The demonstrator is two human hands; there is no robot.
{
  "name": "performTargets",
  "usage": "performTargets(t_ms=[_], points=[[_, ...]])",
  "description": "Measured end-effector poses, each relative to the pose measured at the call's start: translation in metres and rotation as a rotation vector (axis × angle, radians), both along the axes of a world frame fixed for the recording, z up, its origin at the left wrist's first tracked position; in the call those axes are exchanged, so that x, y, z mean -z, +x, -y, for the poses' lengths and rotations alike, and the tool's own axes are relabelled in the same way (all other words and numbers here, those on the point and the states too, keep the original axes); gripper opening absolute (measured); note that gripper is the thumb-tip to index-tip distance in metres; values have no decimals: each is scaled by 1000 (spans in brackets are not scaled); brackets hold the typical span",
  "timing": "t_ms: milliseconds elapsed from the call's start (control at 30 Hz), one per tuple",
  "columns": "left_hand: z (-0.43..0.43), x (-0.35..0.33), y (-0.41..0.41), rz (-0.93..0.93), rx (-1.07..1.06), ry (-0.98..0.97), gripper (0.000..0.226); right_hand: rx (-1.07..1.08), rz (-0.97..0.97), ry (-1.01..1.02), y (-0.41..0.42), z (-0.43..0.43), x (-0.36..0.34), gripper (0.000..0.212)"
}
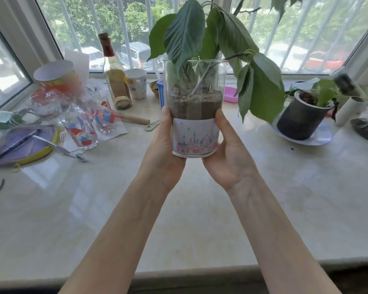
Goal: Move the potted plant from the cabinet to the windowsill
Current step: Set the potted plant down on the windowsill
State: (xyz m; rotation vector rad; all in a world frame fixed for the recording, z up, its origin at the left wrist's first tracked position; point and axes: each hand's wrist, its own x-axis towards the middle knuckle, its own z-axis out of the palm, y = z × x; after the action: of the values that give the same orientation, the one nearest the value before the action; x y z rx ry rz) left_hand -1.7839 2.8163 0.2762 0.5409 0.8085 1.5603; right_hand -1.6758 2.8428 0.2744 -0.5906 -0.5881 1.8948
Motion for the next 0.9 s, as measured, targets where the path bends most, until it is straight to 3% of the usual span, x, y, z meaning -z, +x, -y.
performTargets(t_ms=[133,333,600,900], points=[[-16,19,-12,-21,10,-8,60,1,57,1,-6,-16,17,64],[-42,46,-29,-85,15,-17,58,35,121,32,-17,-36,37,82],[-68,67,-41,-168,26,-54,59,43,146,41,-30,-60,58,47],[-90,75,-51,-355,-27,-49,64,56,222,86,-36,-80,65,45]])
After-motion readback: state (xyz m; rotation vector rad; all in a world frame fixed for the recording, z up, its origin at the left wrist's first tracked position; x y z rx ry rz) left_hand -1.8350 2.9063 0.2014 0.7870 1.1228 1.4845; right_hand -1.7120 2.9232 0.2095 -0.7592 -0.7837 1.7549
